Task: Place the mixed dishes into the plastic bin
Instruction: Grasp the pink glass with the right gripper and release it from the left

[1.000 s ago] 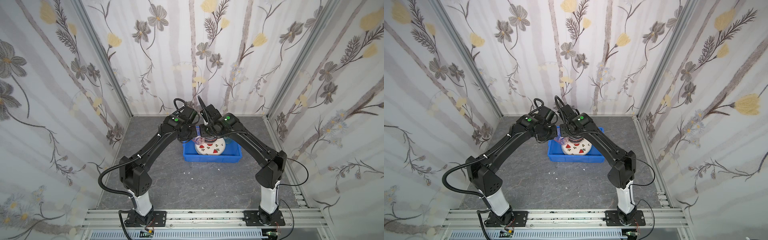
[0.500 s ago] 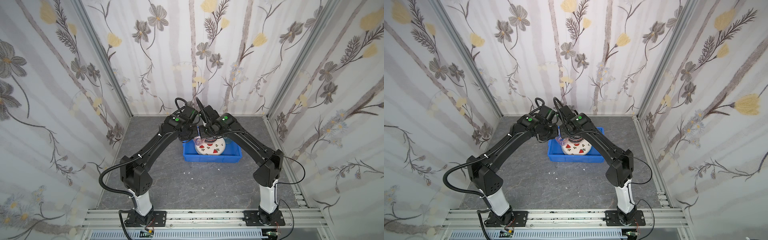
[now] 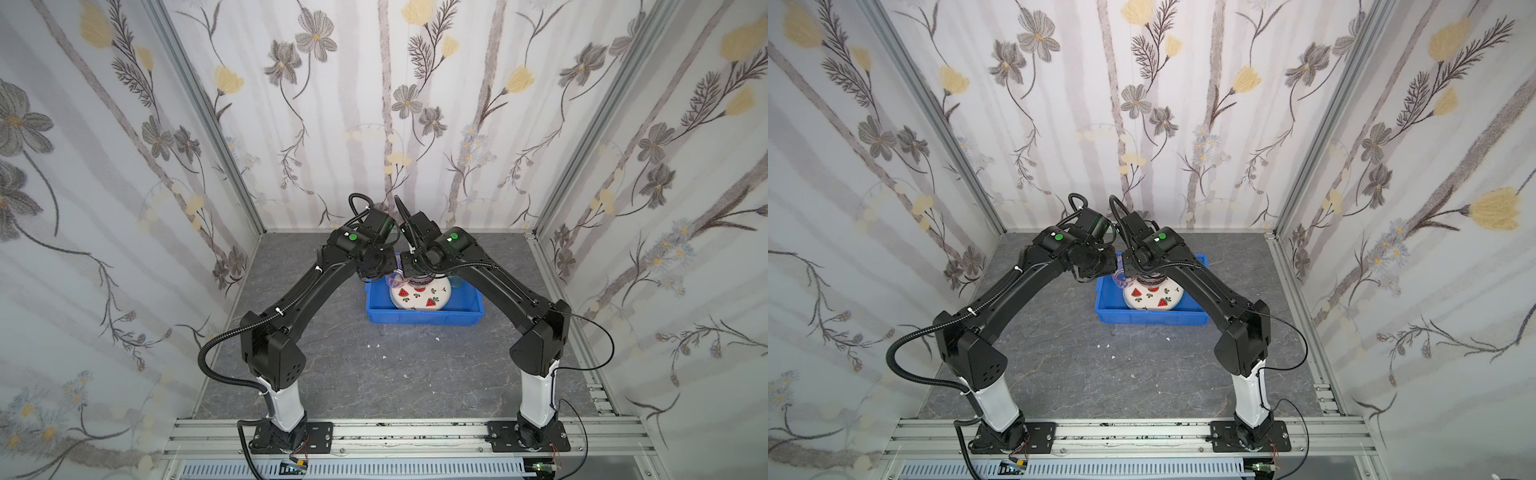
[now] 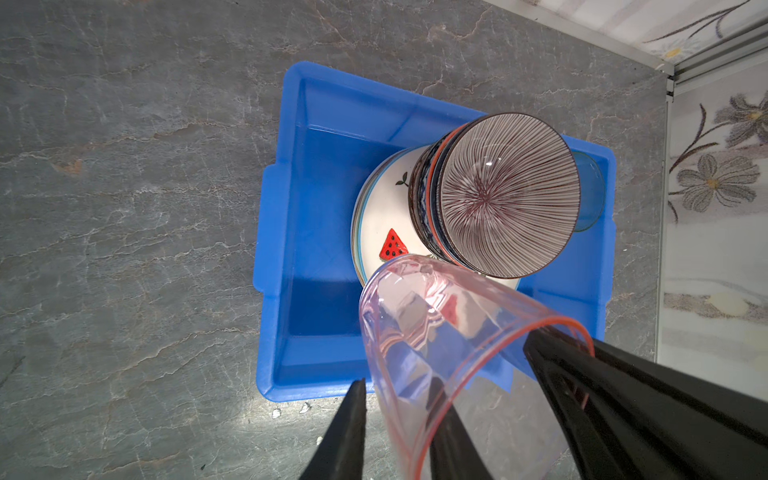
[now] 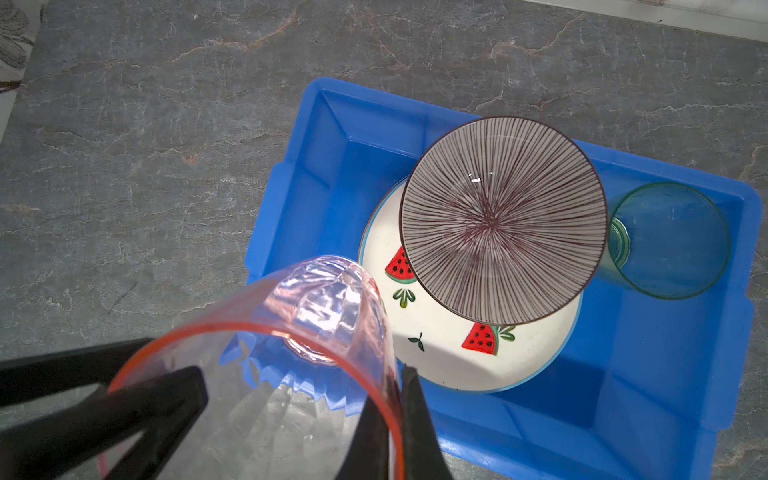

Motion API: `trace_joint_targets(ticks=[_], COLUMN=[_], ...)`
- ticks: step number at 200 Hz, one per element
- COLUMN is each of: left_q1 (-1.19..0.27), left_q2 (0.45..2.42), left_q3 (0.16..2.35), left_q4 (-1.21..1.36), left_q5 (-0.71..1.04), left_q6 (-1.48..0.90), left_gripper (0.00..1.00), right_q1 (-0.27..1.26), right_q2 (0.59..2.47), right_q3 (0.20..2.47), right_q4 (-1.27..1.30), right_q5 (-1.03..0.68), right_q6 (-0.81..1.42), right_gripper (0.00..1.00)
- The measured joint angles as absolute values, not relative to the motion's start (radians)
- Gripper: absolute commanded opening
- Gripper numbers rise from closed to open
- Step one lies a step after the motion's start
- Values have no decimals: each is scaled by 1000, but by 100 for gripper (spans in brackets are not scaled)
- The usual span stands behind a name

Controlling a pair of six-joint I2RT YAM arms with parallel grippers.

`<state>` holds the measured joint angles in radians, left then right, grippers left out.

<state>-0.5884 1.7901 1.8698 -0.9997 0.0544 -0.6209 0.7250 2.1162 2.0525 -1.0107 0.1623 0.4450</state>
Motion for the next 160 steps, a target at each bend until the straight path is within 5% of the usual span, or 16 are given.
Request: trace_joint_targets(ticks=[52, 95, 127, 160], left_q1=[-579, -567, -536, -470], left_q2=[1770, 1762, 1752, 1745], left_q3=[1885, 1928, 1951, 1971], left_q4=[-1005, -1005, -1006, -1005], left_q5=[54, 55, 56, 39], left_q6=[-630, -635, -630, -592], left_gripper=[52, 89, 100, 100], right_q1=[711, 696, 682, 658], right_q2=[2092, 2062, 2009, 1940], right_q3=[2010, 1959, 1914, 1875], right_q4=[-984, -991, -990, -991], right_q5=[157, 163, 159, 146], right_q6=[445, 444, 444, 444], right_gripper=[0, 0, 0, 0])
